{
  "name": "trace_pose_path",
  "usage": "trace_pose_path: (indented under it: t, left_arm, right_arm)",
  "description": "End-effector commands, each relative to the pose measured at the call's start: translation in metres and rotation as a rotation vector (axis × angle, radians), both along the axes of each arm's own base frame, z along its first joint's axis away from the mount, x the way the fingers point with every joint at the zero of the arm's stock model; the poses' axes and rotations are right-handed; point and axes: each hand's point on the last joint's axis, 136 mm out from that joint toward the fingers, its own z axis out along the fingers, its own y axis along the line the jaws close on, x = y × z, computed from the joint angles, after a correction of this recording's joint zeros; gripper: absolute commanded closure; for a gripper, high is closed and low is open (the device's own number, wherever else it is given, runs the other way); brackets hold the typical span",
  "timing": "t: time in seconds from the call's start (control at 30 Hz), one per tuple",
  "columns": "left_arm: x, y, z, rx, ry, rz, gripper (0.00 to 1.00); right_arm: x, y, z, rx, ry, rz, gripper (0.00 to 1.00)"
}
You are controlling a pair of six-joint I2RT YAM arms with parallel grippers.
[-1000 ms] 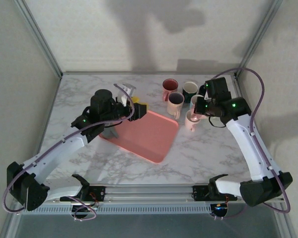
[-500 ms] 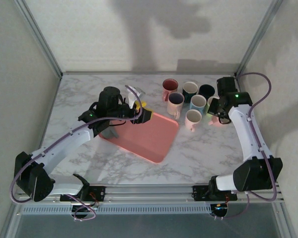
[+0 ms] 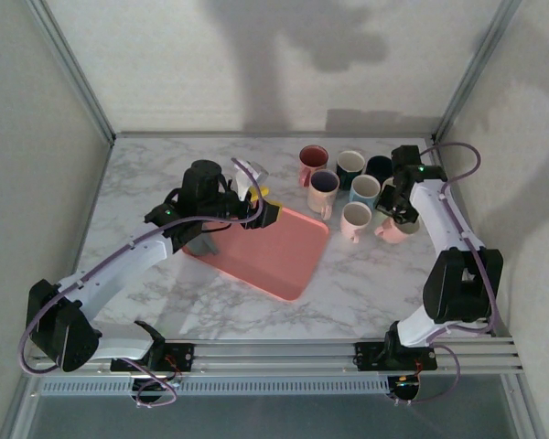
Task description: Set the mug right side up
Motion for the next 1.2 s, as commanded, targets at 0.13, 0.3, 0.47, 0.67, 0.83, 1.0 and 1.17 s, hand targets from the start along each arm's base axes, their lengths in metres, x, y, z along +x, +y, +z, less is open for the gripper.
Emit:
trace_pose_path:
  t: [0.13, 0.3, 0.47, 0.67, 0.83, 1.0, 1.17]
  left_arm:
    - [0.005, 0.01, -0.001, 0.016, -0.033, 0.032, 0.32]
    - [0.005, 0.011, -0.003, 0.019, -0.028, 0.035, 0.32]
    - [0.005, 0.013, -0.003, 0.02, -0.028, 0.04, 0.32]
    - [0.007, 0.014, -0.002, 0.0, -0.017, 0.058, 0.32]
    - [0.009, 0.016, -0.001, -0.011, -0.015, 0.08, 0.32]
    - [0.011, 0.018, 0.002, -0.027, -0.021, 0.104, 0.32]
    - [0.019, 0.025, 0.002, -0.04, -0.024, 0.168, 0.32]
  right_arm:
    - [0.012, -0.001, -0.013, 0.005, -0.018, -0.033, 1.0]
    - [0.012, 0.001, -0.028, 0.016, 0.011, -0.033, 0.98]
    - [0.011, 0.003, -0.038, 0.021, 0.029, -0.033, 0.91]
    - [0.008, 0.005, -0.039, 0.031, 0.04, -0.029, 0.75]
    - [0.003, 0.004, -0.03, 0.035, 0.026, -0.03, 0.73]
    - [-0.006, 0.004, -0.011, 0.034, -0.016, -0.023, 0.7]
    - [-0.015, 0.003, 0.012, 0.035, -0.071, -0.011, 0.63]
